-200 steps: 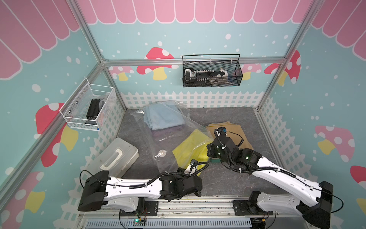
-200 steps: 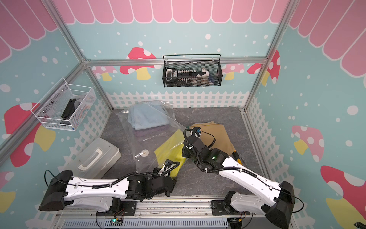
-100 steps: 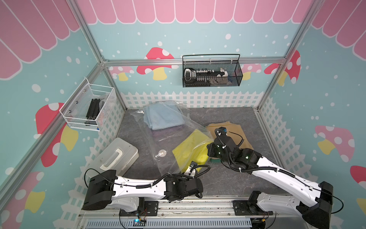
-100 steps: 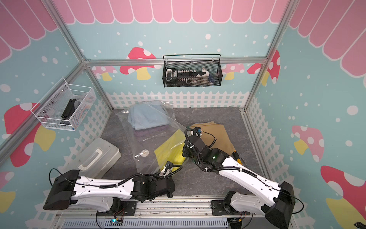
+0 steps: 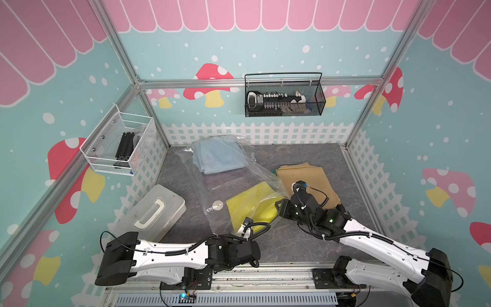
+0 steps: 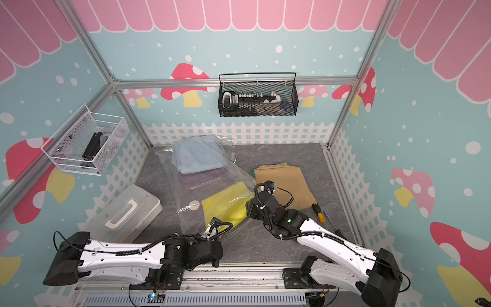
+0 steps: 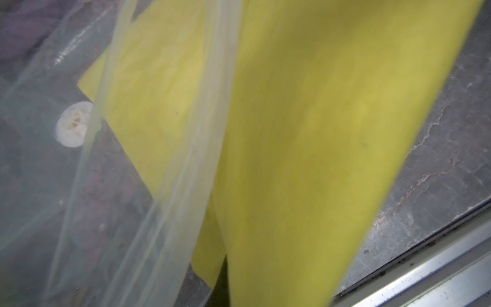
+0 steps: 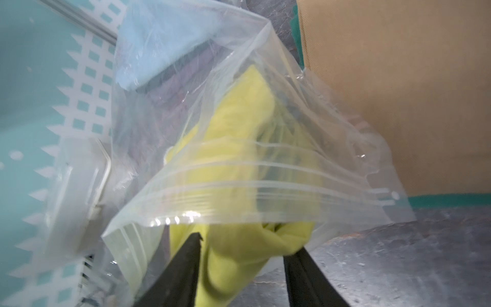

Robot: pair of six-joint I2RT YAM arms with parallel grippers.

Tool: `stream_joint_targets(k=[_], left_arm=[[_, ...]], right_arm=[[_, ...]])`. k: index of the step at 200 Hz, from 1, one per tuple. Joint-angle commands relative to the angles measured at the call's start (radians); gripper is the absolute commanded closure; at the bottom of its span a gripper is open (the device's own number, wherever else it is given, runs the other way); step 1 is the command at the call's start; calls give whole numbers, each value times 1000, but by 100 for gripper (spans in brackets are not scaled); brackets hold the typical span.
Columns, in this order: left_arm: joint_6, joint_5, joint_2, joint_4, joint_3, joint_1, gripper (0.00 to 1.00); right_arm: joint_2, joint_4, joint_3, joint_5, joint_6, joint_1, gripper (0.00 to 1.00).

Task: Take the trousers out of the vacuum bag
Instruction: Take out the trousers from the vacuum bag.

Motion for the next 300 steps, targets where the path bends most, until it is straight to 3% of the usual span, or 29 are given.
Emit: stream_joint_targets(k=[1, 54, 99, 155, 221, 255, 300], left_arm=[[-37, -45, -7, 3, 3, 4, 100], [-25, -25, 48, 40, 21, 1, 100], [-32, -23, 84, 64, 21, -7, 100], [-27, -23, 87, 80, 24, -11, 100], [0, -1, 72, 132, 12, -35, 100], [38, 1, 75, 139, 28, -53, 100], [60, 2, 38, 126, 37, -57, 100]], right_arm=[[-21, 50, -44, -14, 44, -4, 33], [-23, 98, -110, -33, 127, -5, 19], [21, 133, -126, 10, 157, -4, 20], [55, 138, -147, 64, 163, -11, 44], [84, 149, -119, 44, 103, -27, 78], [74, 148, -72, -12, 53, -26, 89], [68, 32, 17, -95, -91, -26, 92]])
